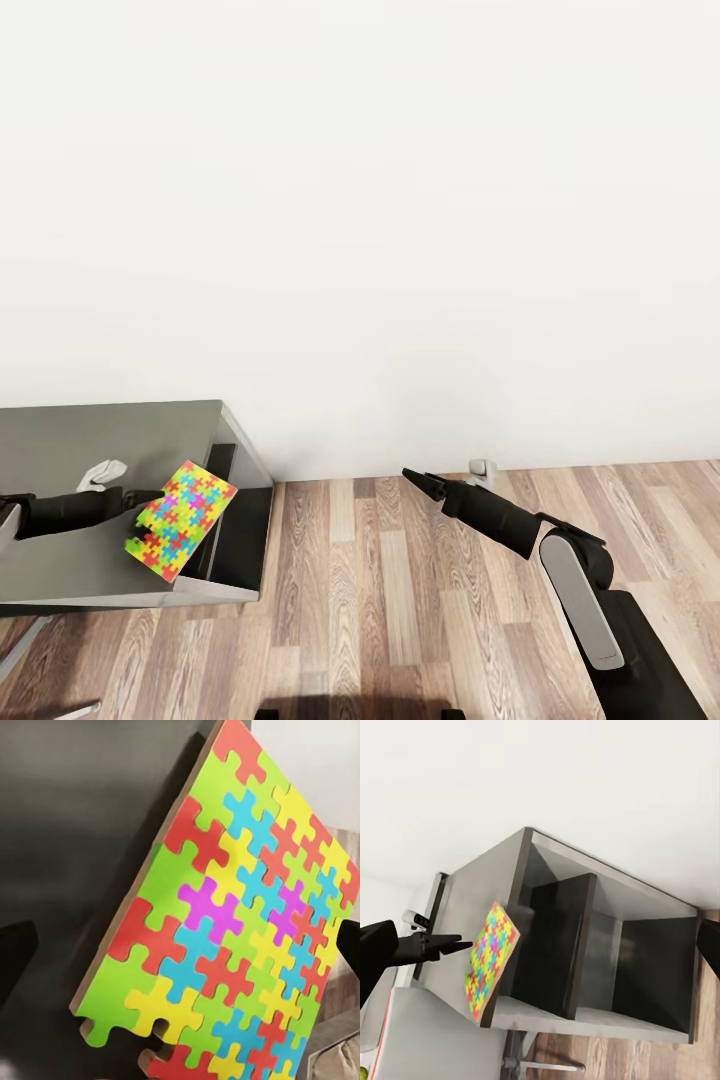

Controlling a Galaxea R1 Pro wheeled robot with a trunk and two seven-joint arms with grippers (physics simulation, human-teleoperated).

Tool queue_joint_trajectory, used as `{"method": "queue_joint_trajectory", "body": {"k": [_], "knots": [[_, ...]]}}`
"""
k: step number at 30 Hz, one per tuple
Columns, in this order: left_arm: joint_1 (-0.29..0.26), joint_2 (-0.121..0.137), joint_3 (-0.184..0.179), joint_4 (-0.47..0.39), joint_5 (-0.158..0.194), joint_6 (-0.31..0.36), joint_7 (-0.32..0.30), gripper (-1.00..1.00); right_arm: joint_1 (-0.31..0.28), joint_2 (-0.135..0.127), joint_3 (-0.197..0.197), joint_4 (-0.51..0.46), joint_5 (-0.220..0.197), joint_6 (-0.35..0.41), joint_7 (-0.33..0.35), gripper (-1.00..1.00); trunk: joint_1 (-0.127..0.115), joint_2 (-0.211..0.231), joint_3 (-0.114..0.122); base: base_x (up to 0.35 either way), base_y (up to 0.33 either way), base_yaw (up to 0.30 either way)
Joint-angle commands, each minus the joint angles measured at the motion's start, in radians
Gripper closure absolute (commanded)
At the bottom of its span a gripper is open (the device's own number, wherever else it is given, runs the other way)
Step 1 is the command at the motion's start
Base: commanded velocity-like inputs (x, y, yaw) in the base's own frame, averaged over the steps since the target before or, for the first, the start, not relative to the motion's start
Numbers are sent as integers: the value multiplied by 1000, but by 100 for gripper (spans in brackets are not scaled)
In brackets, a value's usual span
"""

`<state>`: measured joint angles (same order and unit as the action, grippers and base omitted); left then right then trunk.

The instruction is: Put all the toys in the child's room - the three board games (two on the bed and one on the table), the two jigsaw puzzles on the table, and the tennis ball on the table - inside the toy box on the table in the child's room.

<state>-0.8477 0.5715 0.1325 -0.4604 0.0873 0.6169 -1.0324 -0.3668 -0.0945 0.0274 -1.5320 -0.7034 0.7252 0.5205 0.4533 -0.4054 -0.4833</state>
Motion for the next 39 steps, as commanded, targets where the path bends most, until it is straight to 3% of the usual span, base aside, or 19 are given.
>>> {"method": "queue_joint_trajectory", "body": {"k": [1, 14, 15, 27, 31, 32, 37, 39], "knots": [[-1, 0, 1, 0, 3, 8, -2, -100, -1, 0, 0, 0, -4, 5, 0, -100, 1, -2, -1, 0, 0, 0], [-1, 21, 9, -1, 2, 6, -1, -100, 0, 1, 0, 0, -2, 0, -5, -100, 1, -2, -1, 0, 0, 0], [-1, 35, 12, -1, 2, 6, -1, -100, 0, 1, 0, 0, -2, 0, -6, -100, 1, -2, -1, 0, 0, 0], [-1, 107, 28, -2, 14, 6, -25, -100, 0, 1, 0, 1, -2, -1, -6, -100, 1, -2, -1, 0, 0, 0], [-1, 127, 53, -3, 18, 7, -108, -100, 0, 1, 0, 0, -2, -1, -4, -100, 1, -2, -1, 0, 0, 0], [-1, 147, 76, -4, 17, 10, -277, -100, 0, 2, 1, 0, -3, -1, -5, -100, 1, -2, -1, 0, 0, 0], [-1, 163, 81, -4, 13, 8, -509, -100, 0, 2, 1, 0, -2, -1, -8, -100, 1, -2, -1, 0, 0, 0], [-1, 167, 81, -4, 13, 7, -538, -100, 0, 3, 2, 0, -1, -2, -10, -100, 1, -2, -1, 0, 0, 0]]}}
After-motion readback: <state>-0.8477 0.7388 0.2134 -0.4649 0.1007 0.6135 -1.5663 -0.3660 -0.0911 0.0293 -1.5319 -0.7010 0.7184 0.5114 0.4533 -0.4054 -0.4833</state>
